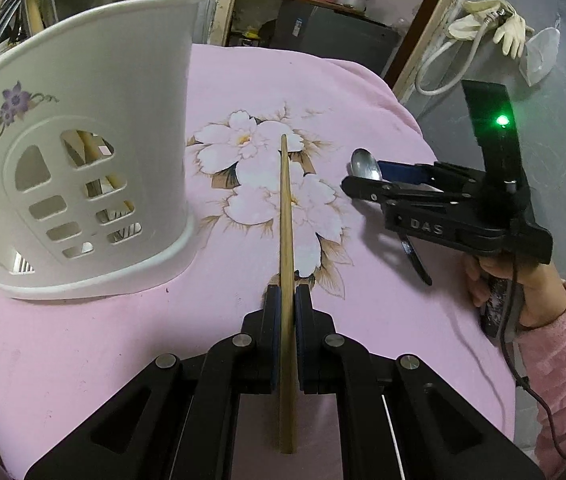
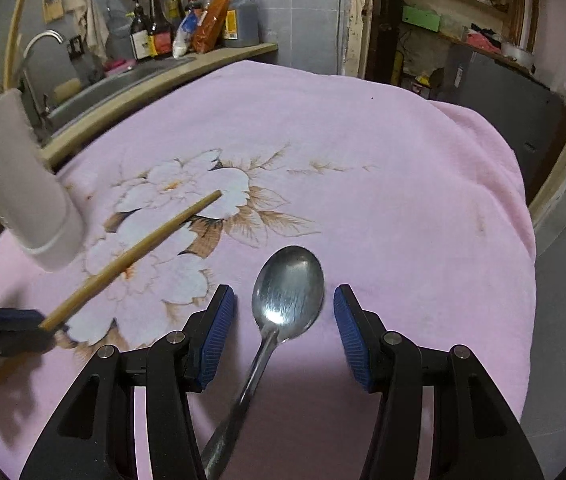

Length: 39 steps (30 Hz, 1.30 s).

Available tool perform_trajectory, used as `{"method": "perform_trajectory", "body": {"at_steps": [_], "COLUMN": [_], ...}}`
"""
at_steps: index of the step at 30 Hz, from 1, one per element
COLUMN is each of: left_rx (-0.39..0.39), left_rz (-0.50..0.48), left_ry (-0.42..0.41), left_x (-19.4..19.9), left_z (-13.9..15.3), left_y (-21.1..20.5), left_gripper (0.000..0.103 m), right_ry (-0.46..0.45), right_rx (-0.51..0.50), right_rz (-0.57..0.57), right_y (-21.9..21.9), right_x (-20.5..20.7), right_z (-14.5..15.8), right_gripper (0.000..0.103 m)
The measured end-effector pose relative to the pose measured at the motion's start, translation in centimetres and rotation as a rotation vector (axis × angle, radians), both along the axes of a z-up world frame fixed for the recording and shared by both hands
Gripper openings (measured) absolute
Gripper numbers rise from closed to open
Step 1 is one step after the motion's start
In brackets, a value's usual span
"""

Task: Organize utensils
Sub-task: 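Close the left tool on the wooden chopstick while the right tool grips the metal spoon, then lift the chopstick and spoon upright and carry them to the white holder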

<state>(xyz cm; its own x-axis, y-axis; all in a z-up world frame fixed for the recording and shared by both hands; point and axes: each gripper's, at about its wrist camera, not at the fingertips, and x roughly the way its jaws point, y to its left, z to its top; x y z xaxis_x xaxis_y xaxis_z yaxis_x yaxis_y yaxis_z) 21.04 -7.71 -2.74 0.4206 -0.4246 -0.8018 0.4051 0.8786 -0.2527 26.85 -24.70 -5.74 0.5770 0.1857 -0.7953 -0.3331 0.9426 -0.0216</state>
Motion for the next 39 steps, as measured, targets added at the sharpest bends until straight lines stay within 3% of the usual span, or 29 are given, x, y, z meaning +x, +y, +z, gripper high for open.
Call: {"method": "perform_trajectory", "body": {"at_steps": [1,7,20,22,26,32,39], "left_rx": [0.003,0.019,0.153,0.146,0.095,-0.010,-0.109], "left_rz": [-0.005,-0.041,-0.040,-0.039,-0.019,0.027,0.130], "left_ry": [0.001,-0.016,-0.020,-0.017,-0.043,-0.244,-0.587], "left_x": [0.1,0.4,4.1,4.1,3.4,-0.5,-5.0], "left_z": [0.0,0.8,-0.3,-0.2,0.1,2.2,5.4], "left_y": [-0.3,-0.7,-3.7,-4.0,-3.2,-1.3,-0.1], "left_gripper": [0.005,0.010,0.012,0.005,0.004,0.004,0.004], "right_ry": [-0.008,-0.021,-0.063,-0.074,-0.141,-0.372,-0.623], "right_rx": [-0.011,0.026,0.046,0.049,0.054,-0.018,-0.012], "right_rz": [-0.007,-0.033,-0.043,-0.041,-0.057,-0.089,-0.144], "right_y": [0.1,-0.7,-2.5,-2.4,-2.7,-1.5,-0.5], "right_x": [0.1,-0.5,-5.8,-6.2,-7.7,-11.4,-15.1], "right_z": [0.0,0.3,1.4,1.5,2.1,4.0,6.2], "right_gripper": [0.032,0.032,0.032,0.032,0.032,0.032,0.032]}}
